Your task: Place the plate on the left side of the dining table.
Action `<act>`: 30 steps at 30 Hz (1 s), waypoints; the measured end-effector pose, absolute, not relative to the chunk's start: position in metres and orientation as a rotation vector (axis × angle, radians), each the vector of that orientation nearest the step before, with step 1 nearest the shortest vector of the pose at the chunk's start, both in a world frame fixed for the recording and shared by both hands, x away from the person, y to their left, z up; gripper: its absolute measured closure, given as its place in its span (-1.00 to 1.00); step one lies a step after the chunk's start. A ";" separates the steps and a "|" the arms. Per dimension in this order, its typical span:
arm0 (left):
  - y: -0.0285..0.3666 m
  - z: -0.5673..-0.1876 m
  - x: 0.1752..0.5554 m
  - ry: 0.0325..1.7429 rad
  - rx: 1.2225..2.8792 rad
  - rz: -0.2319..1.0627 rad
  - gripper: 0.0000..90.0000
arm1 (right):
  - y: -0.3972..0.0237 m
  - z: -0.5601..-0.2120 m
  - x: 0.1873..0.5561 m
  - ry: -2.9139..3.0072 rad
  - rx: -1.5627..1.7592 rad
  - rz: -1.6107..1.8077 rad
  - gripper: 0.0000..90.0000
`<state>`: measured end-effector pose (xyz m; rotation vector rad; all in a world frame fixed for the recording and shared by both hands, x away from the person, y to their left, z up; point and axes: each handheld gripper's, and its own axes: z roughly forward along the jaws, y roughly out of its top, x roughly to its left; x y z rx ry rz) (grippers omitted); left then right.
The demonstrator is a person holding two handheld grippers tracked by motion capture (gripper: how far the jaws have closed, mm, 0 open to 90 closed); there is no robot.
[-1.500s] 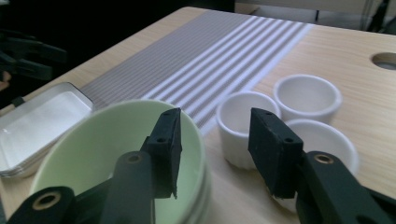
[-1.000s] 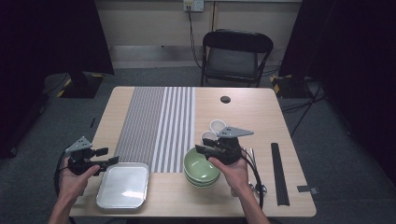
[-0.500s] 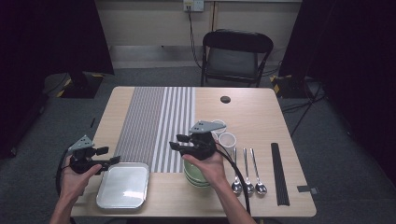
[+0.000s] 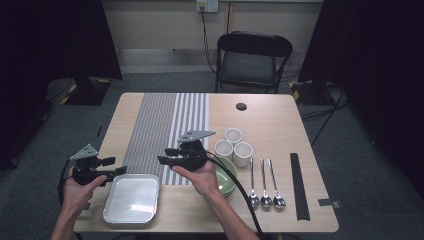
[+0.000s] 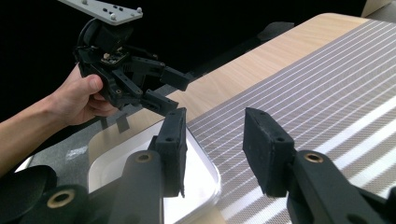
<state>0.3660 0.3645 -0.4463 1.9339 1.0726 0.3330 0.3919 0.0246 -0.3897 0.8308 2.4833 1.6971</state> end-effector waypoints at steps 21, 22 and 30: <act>0.374 -0.454 0.365 1.104 1.903 0.308 -0.18 | 0.088 -0.424 0.393 2.629 0.814 1.610 0.44; 0.374 -0.454 0.365 1.104 1.903 0.308 -0.17 | 0.088 -0.424 0.393 2.629 0.814 1.610 0.44; 0.378 -0.458 0.364 1.080 1.927 0.279 0.18 | 0.084 -0.441 0.400 2.638 0.878 1.530 0.65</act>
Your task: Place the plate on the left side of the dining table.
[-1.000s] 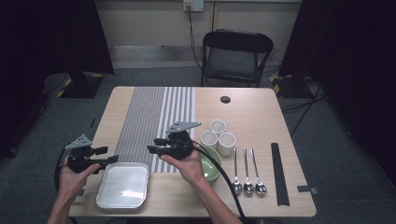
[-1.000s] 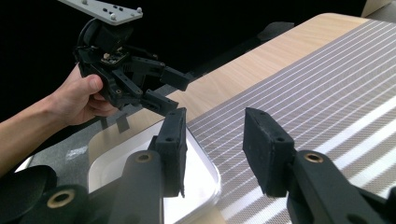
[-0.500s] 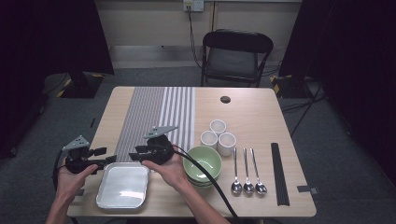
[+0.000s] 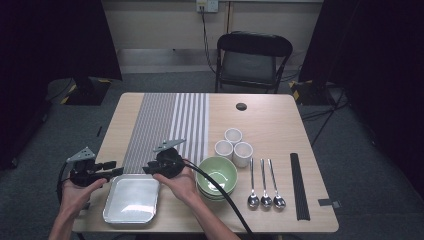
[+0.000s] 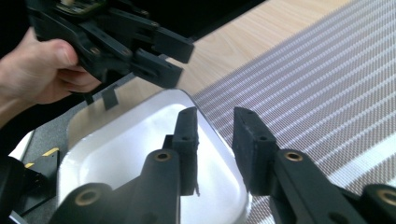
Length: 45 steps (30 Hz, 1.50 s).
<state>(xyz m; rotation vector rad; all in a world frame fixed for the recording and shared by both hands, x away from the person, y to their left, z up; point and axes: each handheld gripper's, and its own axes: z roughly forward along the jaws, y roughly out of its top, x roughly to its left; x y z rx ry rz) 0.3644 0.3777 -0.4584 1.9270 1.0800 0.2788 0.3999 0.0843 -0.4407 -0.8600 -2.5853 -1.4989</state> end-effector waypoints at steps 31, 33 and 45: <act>0.393 -0.471 0.360 1.117 1.907 0.163 0.94 | 0.082 -0.474 0.400 -2.602 -1.050 -1.402 1.00; 0.391 -0.473 0.360 1.127 1.929 0.171 0.94 | 0.082 -0.474 0.400 -2.601 -1.048 -1.400 1.00; 0.390 -0.474 0.361 1.112 1.956 0.179 0.97 | 0.082 -0.475 0.397 -2.617 -1.048 -1.406 0.96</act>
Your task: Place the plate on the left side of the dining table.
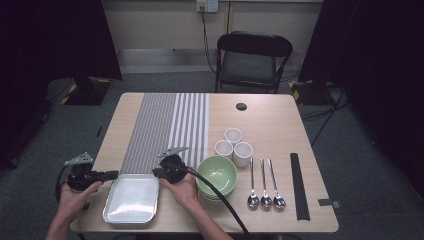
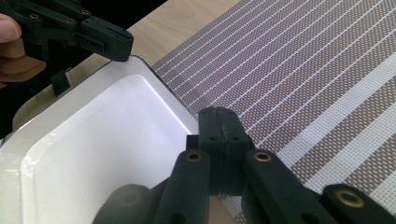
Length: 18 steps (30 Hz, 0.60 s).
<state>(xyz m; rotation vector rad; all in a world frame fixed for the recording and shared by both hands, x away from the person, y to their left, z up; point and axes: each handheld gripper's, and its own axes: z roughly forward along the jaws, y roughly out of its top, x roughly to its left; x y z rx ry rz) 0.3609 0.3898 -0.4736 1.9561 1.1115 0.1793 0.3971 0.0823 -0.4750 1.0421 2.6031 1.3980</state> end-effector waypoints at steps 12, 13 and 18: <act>0.391 -0.474 0.360 1.111 1.959 0.185 0.97 | 0.082 -0.479 0.397 2.604 1.059 1.418 0.97; 0.392 -0.474 0.360 1.107 1.962 0.187 0.97 | 0.082 -0.479 0.397 2.604 1.059 1.418 0.97; 0.397 -0.474 0.359 1.123 1.951 0.194 0.97 | 0.089 -0.479 0.397 2.615 1.037 1.416 0.97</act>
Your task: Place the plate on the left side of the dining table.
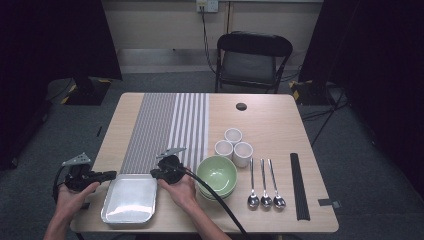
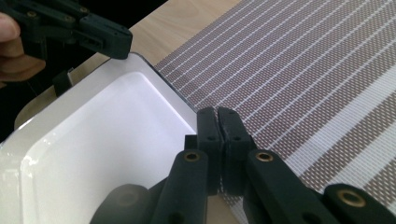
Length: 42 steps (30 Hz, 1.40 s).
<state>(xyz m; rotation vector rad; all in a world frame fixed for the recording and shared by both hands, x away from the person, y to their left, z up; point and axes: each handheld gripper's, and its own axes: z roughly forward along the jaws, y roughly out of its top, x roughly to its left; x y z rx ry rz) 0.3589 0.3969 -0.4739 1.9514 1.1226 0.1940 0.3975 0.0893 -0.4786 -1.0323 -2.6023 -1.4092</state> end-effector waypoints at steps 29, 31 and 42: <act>0.397 -0.473 0.357 1.116 1.926 0.200 0.97 | 0.083 -0.477 0.395 -2.594 -1.014 -1.453 0.99; 0.396 -0.471 0.357 1.116 1.921 0.212 0.96 | 0.083 -0.477 0.395 -2.595 -1.007 -1.461 0.99; 0.396 -0.467 0.359 1.103 1.909 0.227 0.96 | 0.081 -0.473 0.395 -2.594 -1.005 -1.499 0.98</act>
